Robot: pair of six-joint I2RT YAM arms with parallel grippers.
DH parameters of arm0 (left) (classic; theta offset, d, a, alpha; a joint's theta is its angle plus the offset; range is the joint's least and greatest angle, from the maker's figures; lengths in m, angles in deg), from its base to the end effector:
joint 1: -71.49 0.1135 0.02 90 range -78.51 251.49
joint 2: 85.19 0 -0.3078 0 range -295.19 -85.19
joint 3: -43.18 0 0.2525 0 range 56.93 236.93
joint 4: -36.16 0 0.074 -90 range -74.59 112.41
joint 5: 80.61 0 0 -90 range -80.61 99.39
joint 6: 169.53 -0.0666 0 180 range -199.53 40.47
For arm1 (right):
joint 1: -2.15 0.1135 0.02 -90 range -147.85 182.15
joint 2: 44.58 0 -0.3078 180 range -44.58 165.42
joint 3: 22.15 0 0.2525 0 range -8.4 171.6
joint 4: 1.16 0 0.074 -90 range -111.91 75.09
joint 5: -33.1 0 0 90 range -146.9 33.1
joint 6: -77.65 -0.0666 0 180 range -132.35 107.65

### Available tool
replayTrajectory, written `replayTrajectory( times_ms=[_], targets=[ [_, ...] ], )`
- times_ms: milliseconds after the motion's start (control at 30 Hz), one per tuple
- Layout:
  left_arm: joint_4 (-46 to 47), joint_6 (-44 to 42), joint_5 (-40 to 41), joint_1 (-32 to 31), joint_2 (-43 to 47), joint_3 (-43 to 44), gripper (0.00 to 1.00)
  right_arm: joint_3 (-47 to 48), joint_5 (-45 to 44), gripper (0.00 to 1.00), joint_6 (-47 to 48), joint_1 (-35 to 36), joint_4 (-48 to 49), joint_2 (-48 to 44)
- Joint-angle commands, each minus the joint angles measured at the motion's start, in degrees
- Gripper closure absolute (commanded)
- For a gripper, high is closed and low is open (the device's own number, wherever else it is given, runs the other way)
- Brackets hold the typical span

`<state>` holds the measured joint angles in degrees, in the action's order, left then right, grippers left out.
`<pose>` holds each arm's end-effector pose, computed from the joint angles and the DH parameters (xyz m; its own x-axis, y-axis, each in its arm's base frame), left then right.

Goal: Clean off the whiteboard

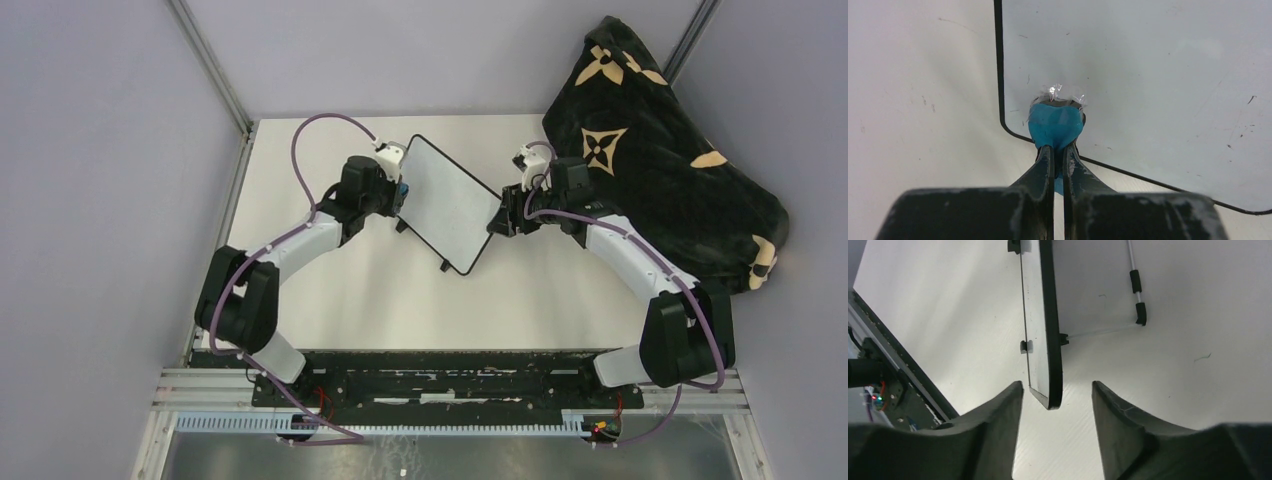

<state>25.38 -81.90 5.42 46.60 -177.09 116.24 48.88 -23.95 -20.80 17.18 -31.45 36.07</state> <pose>0.3530 -0.1689 0.2702 -0.4283 0.2442 -0.8700 0.4926 0.8703 0.0018 0.2983 0.1176 0.2917 -0.7041 -0.0614 -0.7074 -0.5228 0.7191 0.4579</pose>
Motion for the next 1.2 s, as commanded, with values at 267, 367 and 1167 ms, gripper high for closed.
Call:
replayTrajectory(
  times_ms=[267,367,1167],
  targets=[
    [-6.45,-3.38,-1.48,-0.16,9.46,3.98,0.97,6.01,-7.91,0.23,1.22,0.50,-7.29,-2.77],
    [-9.78,-4.08,-0.86,-0.16,12.37,3.90,0.97,7.83,-10.19,0.22,0.63,0.32,-8.75,-4.84],
    [-46.56,-21.10,-5.63,-2.39,19.14,-6.56,0.89,-4.56,-37.07,0.24,-13.79,0.25,-16.46,-13.81]
  ],
)
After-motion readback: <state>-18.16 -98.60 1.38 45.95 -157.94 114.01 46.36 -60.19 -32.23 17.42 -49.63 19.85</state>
